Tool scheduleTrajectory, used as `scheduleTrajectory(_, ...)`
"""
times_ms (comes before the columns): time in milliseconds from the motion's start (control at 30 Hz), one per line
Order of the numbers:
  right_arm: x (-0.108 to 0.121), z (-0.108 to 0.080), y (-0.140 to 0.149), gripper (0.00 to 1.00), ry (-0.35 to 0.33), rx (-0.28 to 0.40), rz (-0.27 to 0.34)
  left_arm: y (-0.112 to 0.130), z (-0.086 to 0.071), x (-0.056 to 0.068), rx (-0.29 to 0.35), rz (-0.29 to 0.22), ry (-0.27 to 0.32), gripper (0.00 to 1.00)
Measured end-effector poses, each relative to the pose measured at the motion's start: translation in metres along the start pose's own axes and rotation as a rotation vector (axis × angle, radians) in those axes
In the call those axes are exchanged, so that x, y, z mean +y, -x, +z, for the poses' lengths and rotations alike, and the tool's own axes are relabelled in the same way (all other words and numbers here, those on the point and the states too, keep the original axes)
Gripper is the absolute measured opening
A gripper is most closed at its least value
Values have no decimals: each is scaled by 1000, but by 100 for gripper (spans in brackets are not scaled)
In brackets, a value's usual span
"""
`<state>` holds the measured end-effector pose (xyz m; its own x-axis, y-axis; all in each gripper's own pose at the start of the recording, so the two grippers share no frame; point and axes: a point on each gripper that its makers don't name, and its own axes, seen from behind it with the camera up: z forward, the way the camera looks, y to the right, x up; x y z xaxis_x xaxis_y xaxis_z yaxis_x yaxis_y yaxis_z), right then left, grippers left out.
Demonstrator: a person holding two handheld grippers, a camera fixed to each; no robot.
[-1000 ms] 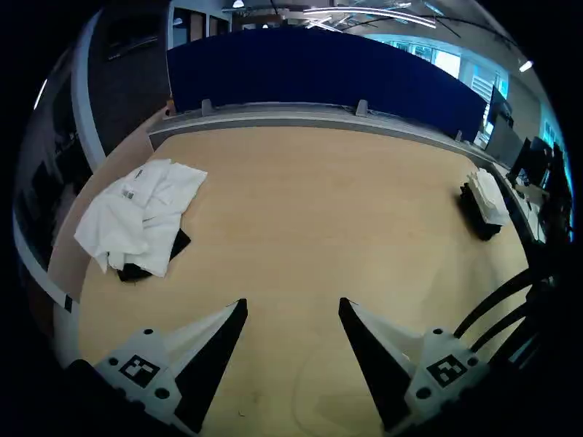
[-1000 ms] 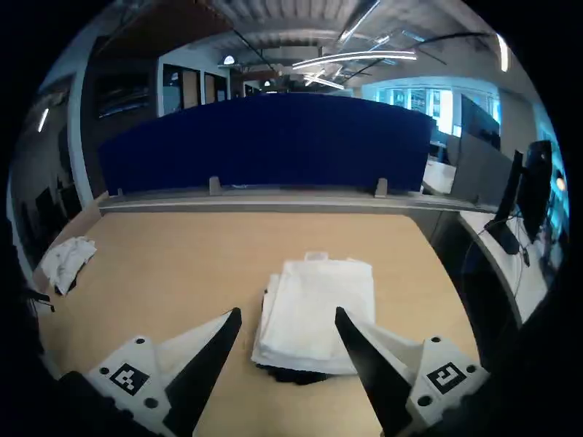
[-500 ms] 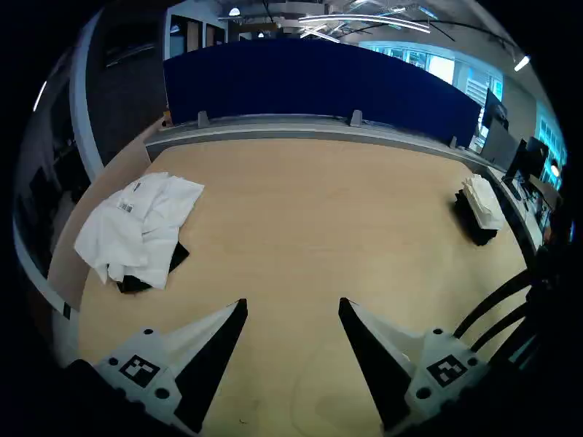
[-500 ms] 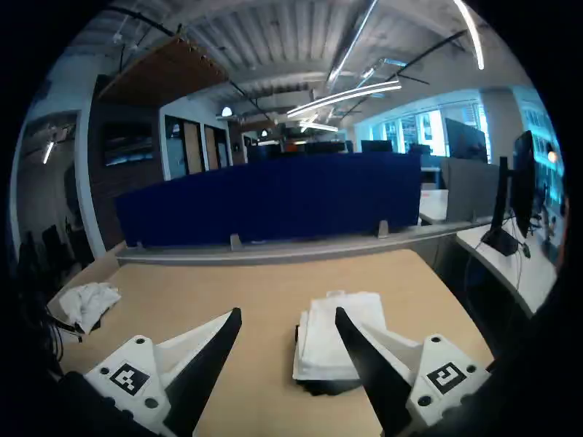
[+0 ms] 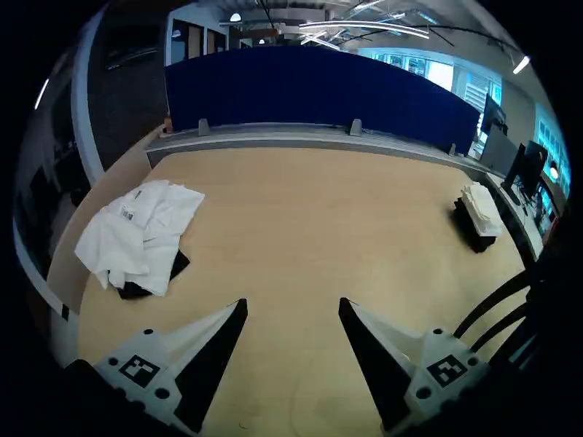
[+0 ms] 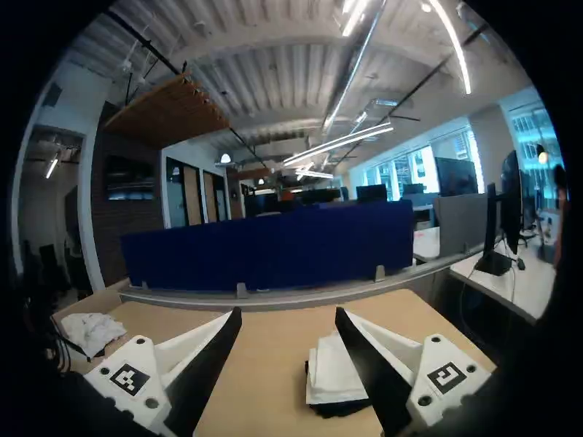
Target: Fold towel
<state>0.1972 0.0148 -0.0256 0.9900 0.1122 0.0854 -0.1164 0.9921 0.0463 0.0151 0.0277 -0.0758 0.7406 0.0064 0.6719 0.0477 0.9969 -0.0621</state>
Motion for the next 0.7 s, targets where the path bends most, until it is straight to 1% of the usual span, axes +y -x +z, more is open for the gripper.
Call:
scheduleTrajectory(100,-3,-1,0,100,-7,-7,-9,-18,-5,-4,66,-5,-7,93)
scheduleTrajectory(300,-11,-2,-1,100,-6,-12,-10,-71,-23,-9,255,-3,-11,93)
scheduleTrajectory(400,-14,-4,-3,100,2,-10,-7,-98,-35,-10,346,4,-10,93)
scheduleTrajectory(500,-17,-6,-4,100,9,-8,-7,-125,-52,-9,460,6,-7,93)
scheduleTrajectory(600,-19,-9,-6,100,19,-1,-12,-143,-66,-5,546,3,2,93)
scheduleTrajectory(700,-22,-11,-9,100,23,6,-18,-152,-74,-7,580,-5,-7,93)
